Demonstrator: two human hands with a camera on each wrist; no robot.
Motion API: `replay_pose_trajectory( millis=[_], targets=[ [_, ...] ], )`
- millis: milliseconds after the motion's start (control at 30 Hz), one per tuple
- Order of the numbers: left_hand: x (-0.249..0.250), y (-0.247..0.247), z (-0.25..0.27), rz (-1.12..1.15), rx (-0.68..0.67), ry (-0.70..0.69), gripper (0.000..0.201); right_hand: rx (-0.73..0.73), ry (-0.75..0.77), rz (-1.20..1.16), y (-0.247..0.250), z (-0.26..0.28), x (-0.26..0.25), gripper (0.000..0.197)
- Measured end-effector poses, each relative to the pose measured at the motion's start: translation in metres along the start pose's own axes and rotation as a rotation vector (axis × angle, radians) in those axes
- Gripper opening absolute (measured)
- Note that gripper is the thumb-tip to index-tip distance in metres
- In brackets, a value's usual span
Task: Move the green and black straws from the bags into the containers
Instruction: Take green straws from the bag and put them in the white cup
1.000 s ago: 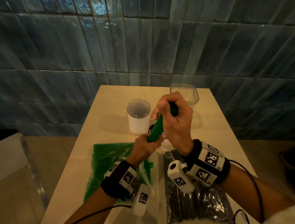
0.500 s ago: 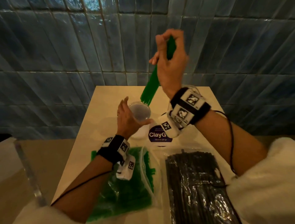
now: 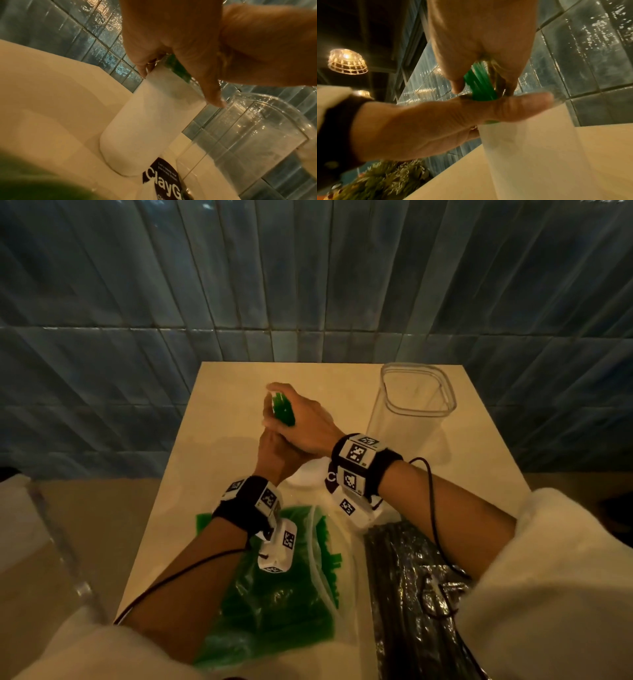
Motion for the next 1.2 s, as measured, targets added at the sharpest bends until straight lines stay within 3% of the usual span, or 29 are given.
replay_pose_trajectory(
  millis=[100,167,200,267,333,367,433,500,567,633,767,867,967,1067,1200],
  targets=[
    [-0.009,0.005,0.009,0.225,0.009,0.04,0.107,0.039,0.08,0.053,0.006,0.012,-0.007,0.089],
    [-0.024,0.01,0.023,0.285,0.009,0.138,0.124,0.153,0.09,0.005,0.021,0.028,-0.006,0.093],
    [-0.033,0.01,0.037,0.323,0.026,0.242,0.126,0.228,0.072,-0.041,0.03,0.039,-0.002,0.088],
    [-0.046,0.002,0.076,0.312,-0.018,0.434,0.11,0.416,0.014,-0.122,0.042,0.07,0.012,0.067],
    [-0.052,-0.018,0.123,0.155,-0.242,0.553,0.102,0.518,-0.054,-0.147,0.039,0.1,0.03,0.038],
    [-0.055,-0.031,0.145,0.065,-0.371,0.571,0.109,0.463,-0.1,-0.131,0.03,0.111,0.039,0.024],
    [-0.064,-0.051,0.168,-0.115,-0.499,0.561,0.11,0.113,-0.182,0.006,-0.001,0.128,0.051,0.01],
    [-0.068,-0.059,0.174,-0.202,-0.479,0.542,0.09,-0.32,-0.18,0.182,-0.041,0.146,0.059,0.014],
    [-0.065,-0.06,0.173,-0.224,-0.452,0.482,0.055,-0.547,-0.079,0.249,-0.069,0.161,0.056,0.016],
    [-0.063,-0.058,0.173,-0.181,-0.435,0.42,0.035,-0.578,0.011,0.248,-0.084,0.169,0.05,0.015],
    [-0.059,-0.043,0.178,-0.014,-0.348,0.375,0.019,-0.587,0.065,0.407,-0.103,0.172,0.047,0.029],
    [-0.056,-0.032,0.18,0.061,-0.273,0.379,0.023,-0.585,0.035,0.43,-0.112,0.17,0.049,0.037],
    [-0.05,-0.024,0.182,0.039,-0.23,0.356,0.025,-0.629,0.003,0.464,-0.115,0.171,0.045,0.023],
    [-0.047,-0.021,0.185,-0.051,-0.22,0.302,0.029,-0.626,-0.004,0.544,-0.114,0.174,0.047,0.019],
    [-0.052,-0.022,0.188,-0.119,-0.251,0.328,0.029,-0.629,0.004,0.686,-0.109,0.176,0.05,0.026]
  ],
)
Point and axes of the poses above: each hand's wrist, its own z-axis away from the middle knuckle, its own y-axis out of the back of the hand, x = y × z, the point moved 4 cm from there along -z, towards the middle knuckle, and after that the axes turned 9 degrees about z, right-handed, at the moved point
